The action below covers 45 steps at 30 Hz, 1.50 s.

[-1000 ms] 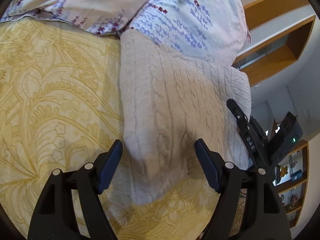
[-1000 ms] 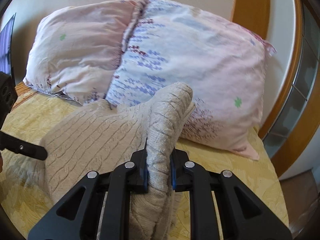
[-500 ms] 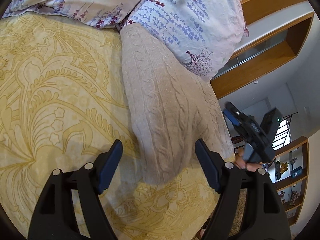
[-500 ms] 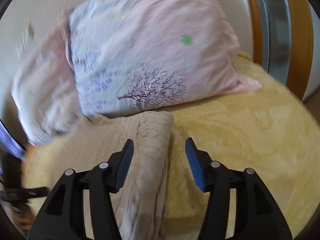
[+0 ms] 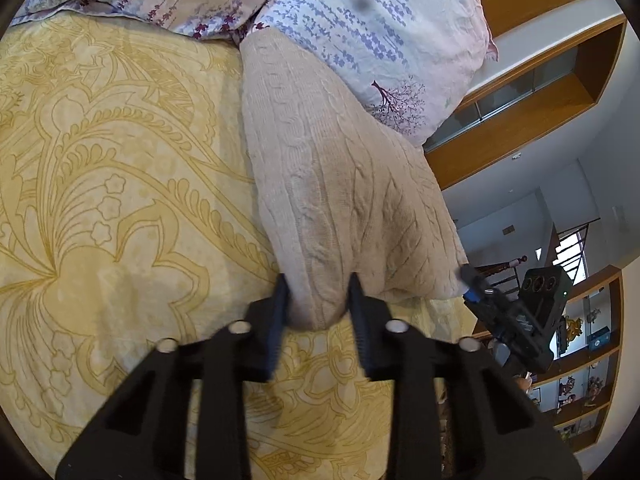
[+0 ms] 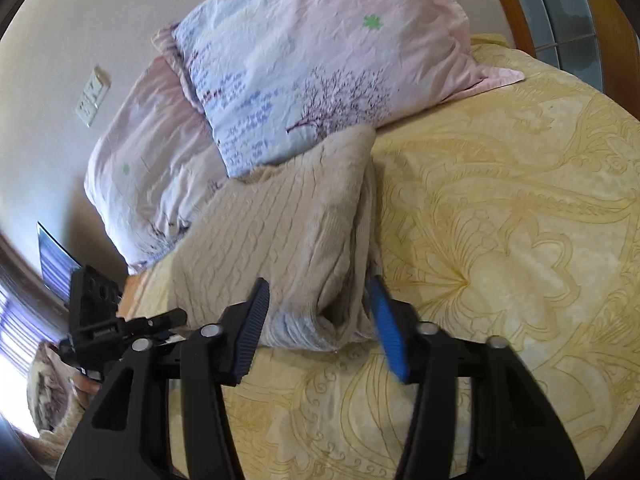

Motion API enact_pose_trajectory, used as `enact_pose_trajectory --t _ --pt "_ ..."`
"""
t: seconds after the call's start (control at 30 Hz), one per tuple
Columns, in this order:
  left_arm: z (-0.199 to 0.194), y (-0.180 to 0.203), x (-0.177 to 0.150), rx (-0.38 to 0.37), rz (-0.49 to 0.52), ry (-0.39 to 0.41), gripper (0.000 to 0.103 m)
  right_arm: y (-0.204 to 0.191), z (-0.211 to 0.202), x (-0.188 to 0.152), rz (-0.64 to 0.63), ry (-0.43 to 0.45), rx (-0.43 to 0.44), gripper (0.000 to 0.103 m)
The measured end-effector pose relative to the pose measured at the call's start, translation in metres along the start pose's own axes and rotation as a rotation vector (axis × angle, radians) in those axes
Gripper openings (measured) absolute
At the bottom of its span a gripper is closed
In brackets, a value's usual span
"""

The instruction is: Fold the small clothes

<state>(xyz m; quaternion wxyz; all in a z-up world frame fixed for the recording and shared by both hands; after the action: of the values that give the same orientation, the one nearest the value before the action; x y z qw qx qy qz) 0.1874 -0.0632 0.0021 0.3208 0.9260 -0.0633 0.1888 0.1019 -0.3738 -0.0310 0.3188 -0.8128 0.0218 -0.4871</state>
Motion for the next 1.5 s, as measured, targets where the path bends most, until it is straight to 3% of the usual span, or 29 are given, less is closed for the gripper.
enact_pose_trajectory --t 0.23,0.43,0.6,0.67,0.73,0.8,0.9,1.0,1.17,1.23,1.3,1.43,1.5 --pt "-0.011 -0.002 -0.007 -0.04 0.028 0.018 0.014 -0.016 -0.024 0.002 -0.08 0.121 -0.029 0.01" --pt "-0.01 -0.014 -0.023 -0.058 0.016 0.001 0.013 0.005 -0.004 -0.014 -0.069 0.037 -0.173 0.01" --pt "-0.005 -0.017 -0.024 -0.05 0.0 -0.01 0.014 0.014 0.004 -0.014 -0.029 0.012 -0.182 0.011" --pt "-0.008 -0.013 -0.023 -0.051 0.01 -0.007 0.019 0.014 0.001 -0.011 -0.009 -0.005 -0.157 0.012" --pt "-0.014 -0.011 -0.019 -0.041 0.006 -0.002 0.027 0.014 -0.006 -0.008 0.015 -0.004 -0.136 0.03" --pt "-0.022 -0.009 -0.013 -0.048 0.001 0.014 0.051 0.016 -0.013 0.002 0.036 0.025 -0.106 0.053" --pt "-0.032 -0.012 0.009 -0.04 -0.04 0.059 0.069 0.02 -0.014 0.022 0.096 0.057 -0.038 0.054" --pt "-0.026 -0.015 0.031 -0.024 -0.082 0.062 0.073 0.029 0.003 0.045 0.175 0.05 0.029 0.054" --pt "0.003 -0.016 0.058 -0.02 -0.139 0.006 0.075 0.038 0.04 0.064 0.227 -0.004 0.016 0.054" --pt "0.012 -0.016 0.062 -0.01 -0.152 -0.003 0.075 0.039 0.053 0.065 0.226 -0.028 0.01 0.047" --pt "0.021 -0.017 0.064 -0.01 -0.157 -0.015 0.075 0.033 0.061 0.065 0.182 -0.039 -0.006 0.012" --pt "0.028 -0.015 0.065 -0.026 -0.163 -0.019 0.075 -0.006 0.033 0.068 -0.034 0.136 -0.055 0.01" --pt "0.03 -0.013 0.064 -0.025 -0.154 -0.016 0.075 -0.012 0.029 0.069 -0.08 0.158 -0.113 0.01"
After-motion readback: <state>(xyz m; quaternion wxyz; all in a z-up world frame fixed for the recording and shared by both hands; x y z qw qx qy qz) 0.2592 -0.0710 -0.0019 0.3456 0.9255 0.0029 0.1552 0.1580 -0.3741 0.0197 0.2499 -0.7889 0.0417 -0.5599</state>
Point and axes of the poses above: each gripper's, at about its wrist camera, not at the fingertips, and z roughly the way its jaws point, y to its right, x to its top, the point moved 1 cm from there along z, roughly the way its jaws point, and after that the axes turned 9 degrees about x, right-handed, at the moved point
